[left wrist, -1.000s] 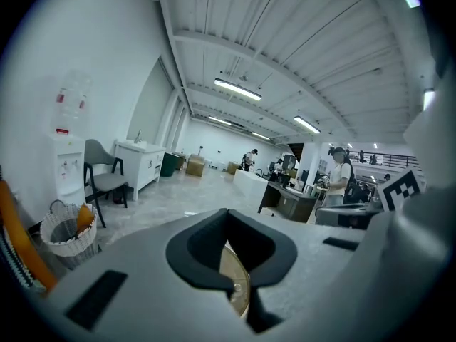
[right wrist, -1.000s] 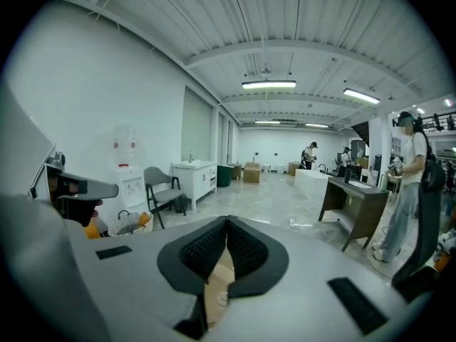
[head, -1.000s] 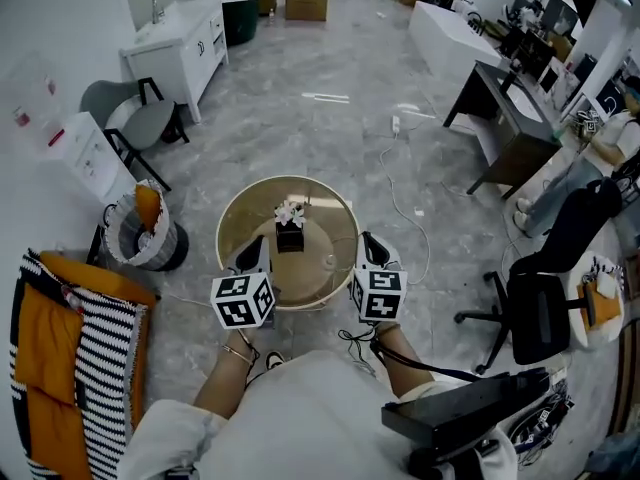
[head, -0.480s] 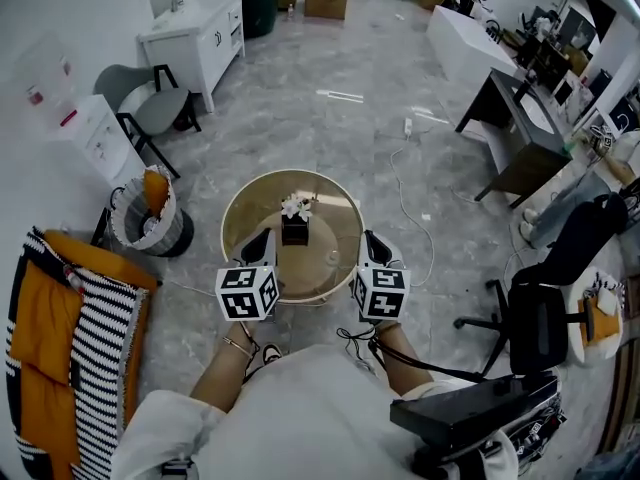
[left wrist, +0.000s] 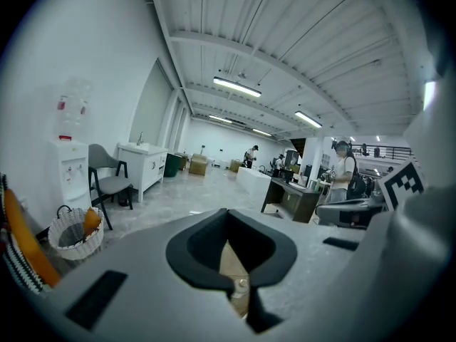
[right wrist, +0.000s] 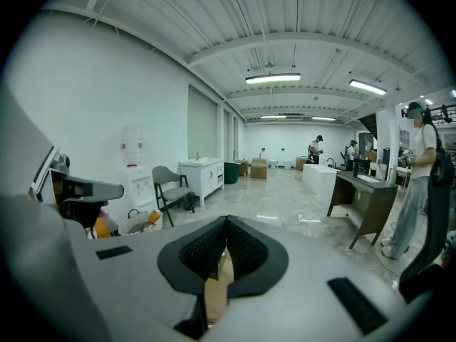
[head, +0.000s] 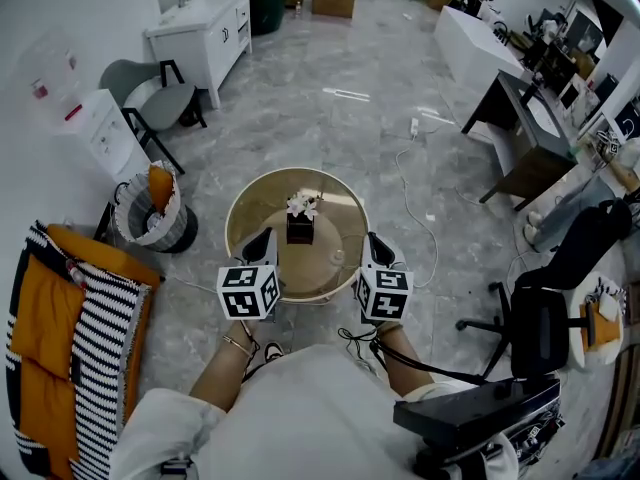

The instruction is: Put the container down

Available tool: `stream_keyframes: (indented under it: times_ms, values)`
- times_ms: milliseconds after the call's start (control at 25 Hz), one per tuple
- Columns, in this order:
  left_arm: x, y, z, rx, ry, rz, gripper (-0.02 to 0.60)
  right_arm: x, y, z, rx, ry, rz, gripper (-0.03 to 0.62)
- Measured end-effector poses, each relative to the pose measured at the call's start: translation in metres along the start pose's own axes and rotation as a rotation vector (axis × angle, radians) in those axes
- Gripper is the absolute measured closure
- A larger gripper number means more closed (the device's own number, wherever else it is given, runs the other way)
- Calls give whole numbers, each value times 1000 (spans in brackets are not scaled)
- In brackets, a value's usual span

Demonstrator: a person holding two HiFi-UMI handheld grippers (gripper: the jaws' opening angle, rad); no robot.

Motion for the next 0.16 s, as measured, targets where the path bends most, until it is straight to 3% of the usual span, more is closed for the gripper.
stream_keyframes:
  times_ms: [160]
  values:
    - [-3, 1, 0, -3, -3, -5, 574, -2, 2, 0, -3, 3, 8, 571]
Point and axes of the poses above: the fingertips, and each gripper's own axes: z forward along the fingers, x to its right, y out of its underside, the point moved 4 cm from there along -z, backward along the fingers, and after that the axes turned 4 degrees about -y, right-handed, at the moved point
